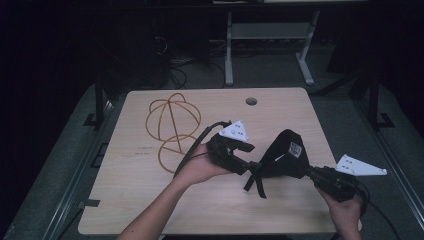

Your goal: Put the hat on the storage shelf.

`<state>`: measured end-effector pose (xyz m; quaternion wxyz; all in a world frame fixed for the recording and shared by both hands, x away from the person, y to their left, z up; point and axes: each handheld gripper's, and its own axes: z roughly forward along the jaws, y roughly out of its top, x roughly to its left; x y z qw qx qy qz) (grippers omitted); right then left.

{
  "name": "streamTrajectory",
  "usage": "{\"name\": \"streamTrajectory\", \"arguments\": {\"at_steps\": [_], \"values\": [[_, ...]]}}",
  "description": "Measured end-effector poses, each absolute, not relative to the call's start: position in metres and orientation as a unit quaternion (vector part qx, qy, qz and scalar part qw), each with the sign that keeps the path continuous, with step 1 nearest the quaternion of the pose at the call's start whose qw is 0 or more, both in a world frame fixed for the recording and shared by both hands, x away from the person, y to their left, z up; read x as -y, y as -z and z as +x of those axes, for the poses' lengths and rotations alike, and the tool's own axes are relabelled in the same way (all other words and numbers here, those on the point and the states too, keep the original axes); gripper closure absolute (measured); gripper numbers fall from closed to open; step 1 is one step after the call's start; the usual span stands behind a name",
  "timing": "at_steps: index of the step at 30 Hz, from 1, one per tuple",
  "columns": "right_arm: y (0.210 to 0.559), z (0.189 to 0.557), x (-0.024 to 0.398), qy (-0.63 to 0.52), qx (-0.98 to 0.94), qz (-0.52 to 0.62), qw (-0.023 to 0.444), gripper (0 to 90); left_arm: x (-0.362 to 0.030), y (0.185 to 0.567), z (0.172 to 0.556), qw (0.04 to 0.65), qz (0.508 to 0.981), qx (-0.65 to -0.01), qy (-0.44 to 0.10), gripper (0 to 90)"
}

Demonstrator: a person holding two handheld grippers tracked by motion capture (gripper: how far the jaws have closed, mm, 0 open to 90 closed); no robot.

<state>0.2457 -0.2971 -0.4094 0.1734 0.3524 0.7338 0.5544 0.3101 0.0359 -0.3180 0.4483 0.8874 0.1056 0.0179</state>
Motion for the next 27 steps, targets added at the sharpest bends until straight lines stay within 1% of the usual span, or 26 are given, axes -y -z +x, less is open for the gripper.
{"name": "streamTrajectory", "arguments": {"at_steps": [9, 20, 27], "values": [[0.393, 0.251, 0.302, -0.55, -0.739, 0.35, 0.171, 87.5, -0.061, 0.331, 0.306, 0.448, 0.885, -0.122, -0.022, 39.4], [0.367, 0.263, 0.305, -0.545, -0.741, 0.358, 0.159, 87.7, -0.081, 0.35, 0.298, 0.439, 0.887, -0.133, -0.041, 37.7], [0.356, 0.269, 0.302, -0.538, -0.748, 0.356, 0.154, 87.7, -0.095, 0.362, 0.294, 0.436, 0.888, -0.138, -0.048, 37.2]]}}
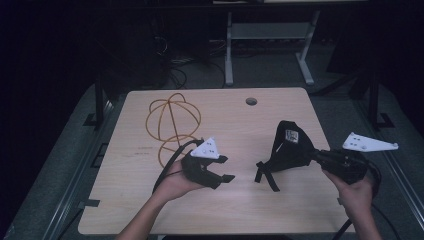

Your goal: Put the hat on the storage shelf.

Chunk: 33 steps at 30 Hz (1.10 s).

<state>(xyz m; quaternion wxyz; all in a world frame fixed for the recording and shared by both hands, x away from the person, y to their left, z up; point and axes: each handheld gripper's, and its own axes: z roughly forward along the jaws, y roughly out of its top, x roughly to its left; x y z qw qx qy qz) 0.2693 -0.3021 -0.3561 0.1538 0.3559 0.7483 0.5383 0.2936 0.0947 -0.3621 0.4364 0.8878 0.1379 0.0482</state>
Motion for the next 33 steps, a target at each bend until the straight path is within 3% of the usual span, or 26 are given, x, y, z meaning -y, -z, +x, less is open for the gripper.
{"name": "streamTrajectory", "arguments": {"at_steps": [14, 33], "values": [[0.331, 0.286, 0.291, -0.538, -0.756, 0.344, 0.146, 87.6, -0.109, 0.39, 0.284, 0.421, 0.895, -0.133, -0.065, 35.3], [0.301, 0.305, 0.269, -0.547, -0.758, 0.33, 0.128, 87.5, -0.113, 0.413, 0.277, 0.407, 0.901, -0.143, -0.047, 31.8]]}}
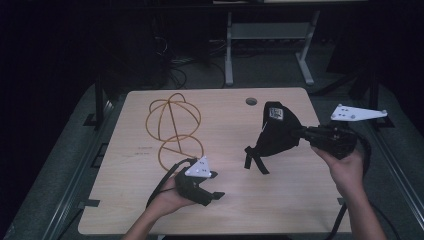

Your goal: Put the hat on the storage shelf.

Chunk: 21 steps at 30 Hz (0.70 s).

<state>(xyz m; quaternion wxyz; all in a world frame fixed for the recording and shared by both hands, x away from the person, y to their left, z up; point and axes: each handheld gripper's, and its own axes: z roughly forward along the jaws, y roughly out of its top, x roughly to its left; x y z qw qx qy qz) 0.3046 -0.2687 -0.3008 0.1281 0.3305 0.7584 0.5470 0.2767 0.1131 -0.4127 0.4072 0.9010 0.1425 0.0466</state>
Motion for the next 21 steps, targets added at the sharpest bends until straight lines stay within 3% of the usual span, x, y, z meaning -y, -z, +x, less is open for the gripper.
{"name": "streamTrajectory", "arguments": {"at_steps": [21], "values": [[0.276, 0.327, 0.236, -0.547, -0.77, 0.308, 0.113, 87.4, -0.115, 0.416, 0.276, 0.402, 0.903, -0.14, -0.056, 30.4]]}}
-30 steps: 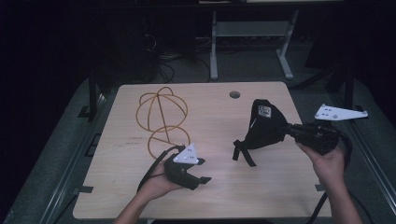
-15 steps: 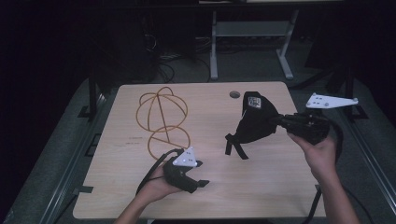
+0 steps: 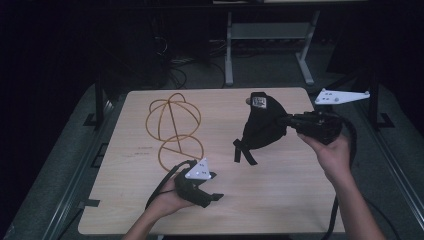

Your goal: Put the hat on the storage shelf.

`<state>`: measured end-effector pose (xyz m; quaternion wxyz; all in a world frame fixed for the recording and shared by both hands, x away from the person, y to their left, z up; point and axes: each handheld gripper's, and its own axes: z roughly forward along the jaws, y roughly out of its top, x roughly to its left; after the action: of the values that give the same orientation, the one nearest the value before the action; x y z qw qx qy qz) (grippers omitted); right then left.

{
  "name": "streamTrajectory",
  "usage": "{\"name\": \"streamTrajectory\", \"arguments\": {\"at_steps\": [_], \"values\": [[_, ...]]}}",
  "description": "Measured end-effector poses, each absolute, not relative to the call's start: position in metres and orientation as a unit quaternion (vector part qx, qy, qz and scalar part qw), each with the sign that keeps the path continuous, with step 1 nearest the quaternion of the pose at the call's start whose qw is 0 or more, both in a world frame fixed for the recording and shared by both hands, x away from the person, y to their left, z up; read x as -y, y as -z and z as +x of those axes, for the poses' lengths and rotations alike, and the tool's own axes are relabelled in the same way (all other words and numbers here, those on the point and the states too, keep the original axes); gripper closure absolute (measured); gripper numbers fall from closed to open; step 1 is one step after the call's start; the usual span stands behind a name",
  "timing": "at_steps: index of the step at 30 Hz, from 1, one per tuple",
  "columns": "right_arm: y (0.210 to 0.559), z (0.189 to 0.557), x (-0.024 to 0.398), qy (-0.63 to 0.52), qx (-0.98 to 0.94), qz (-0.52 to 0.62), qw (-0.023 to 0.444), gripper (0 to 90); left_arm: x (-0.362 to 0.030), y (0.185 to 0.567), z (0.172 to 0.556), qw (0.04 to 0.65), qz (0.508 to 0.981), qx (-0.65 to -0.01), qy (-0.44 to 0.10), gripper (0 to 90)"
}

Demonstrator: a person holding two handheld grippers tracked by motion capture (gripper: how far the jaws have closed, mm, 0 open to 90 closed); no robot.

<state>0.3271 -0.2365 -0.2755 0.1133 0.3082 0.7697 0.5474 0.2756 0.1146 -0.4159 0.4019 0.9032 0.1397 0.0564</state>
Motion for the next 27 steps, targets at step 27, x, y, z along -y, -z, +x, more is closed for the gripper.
{"name": "streamTrajectory", "arguments": {"at_steps": [27], "values": [[0.231, 0.355, 0.167, -0.525, -0.804, 0.257, 0.109, 87.3, -0.117, 0.418, 0.277, 0.401, 0.902, -0.146, -0.062, 25.6]]}}
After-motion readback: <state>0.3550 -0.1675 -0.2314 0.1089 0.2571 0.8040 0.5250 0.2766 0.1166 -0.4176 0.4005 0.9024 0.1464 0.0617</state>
